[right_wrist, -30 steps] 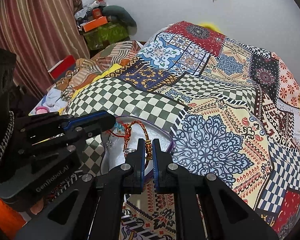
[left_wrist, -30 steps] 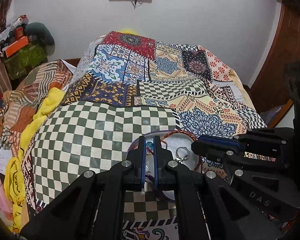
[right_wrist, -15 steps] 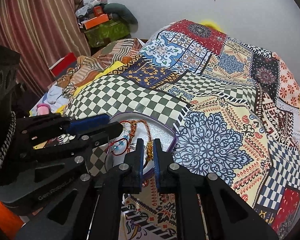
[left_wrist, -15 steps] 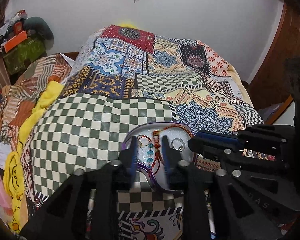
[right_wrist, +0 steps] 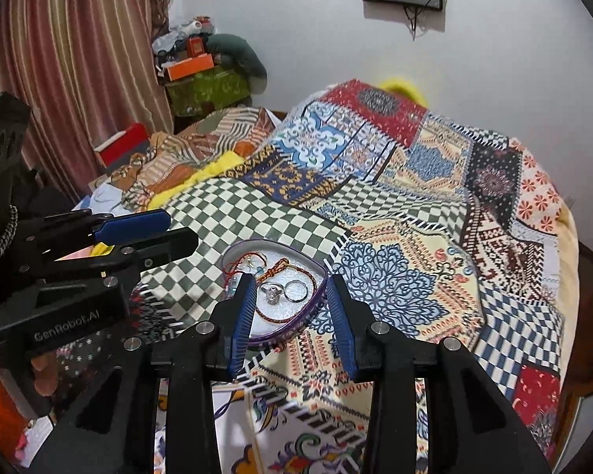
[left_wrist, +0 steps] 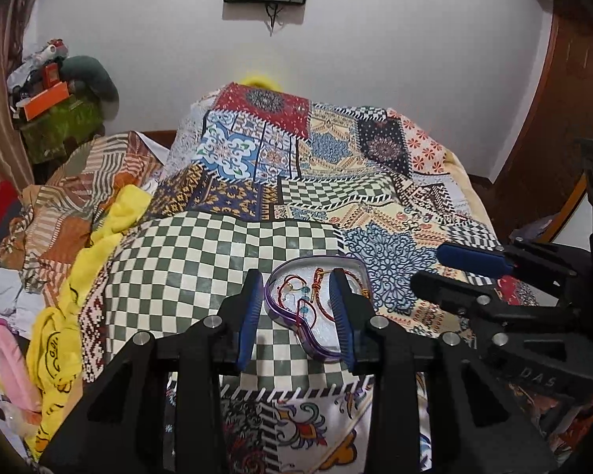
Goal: Organize jewelry
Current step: 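Move the right gripper to the small silver ring on the cover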
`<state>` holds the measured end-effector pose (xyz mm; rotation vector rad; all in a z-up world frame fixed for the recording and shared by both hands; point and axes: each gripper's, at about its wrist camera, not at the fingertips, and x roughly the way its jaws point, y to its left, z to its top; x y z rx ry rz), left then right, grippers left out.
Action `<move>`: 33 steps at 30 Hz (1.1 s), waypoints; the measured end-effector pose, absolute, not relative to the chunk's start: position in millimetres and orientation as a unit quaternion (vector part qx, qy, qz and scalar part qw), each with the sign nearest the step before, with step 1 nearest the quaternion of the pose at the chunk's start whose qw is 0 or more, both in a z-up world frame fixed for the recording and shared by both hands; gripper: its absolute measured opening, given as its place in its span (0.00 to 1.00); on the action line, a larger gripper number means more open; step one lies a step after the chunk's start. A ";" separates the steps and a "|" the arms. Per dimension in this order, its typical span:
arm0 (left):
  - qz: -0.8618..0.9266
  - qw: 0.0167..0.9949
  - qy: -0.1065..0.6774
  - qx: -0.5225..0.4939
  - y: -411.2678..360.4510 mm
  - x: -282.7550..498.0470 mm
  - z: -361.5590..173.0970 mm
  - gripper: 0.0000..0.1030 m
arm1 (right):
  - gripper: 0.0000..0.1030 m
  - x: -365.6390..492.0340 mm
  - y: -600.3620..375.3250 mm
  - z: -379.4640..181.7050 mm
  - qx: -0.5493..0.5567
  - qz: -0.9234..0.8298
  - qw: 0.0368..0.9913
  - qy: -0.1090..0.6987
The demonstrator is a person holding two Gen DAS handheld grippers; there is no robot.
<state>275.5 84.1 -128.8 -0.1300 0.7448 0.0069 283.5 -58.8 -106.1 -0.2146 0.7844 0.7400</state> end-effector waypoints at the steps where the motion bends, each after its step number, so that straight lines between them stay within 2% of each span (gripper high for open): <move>1: 0.003 0.930 0.362 -0.063 83.2 272.5 -125.8 0.33 | 0.33 280.6 -61.0 -103.1 -0.101 0.352 0.854 0.370; 17: -0.014 0.945 0.325 -0.045 58.5 201.1 -85.5 0.33 | 0.33 218.3 -111.5 -62.7 -0.088 0.343 0.883 0.309; 21: -0.016 0.946 0.320 -0.043 50.0 185.6 -83.8 0.37 | 0.33 206.3 -126.1 -69.0 -0.077 0.342 0.882 0.317; 33: -0.036 0.933 0.357 -0.036 26.9 170.3 -111.7 0.37 | 0.33 198.0 -162.8 -118.0 -0.068 0.302 0.874 0.374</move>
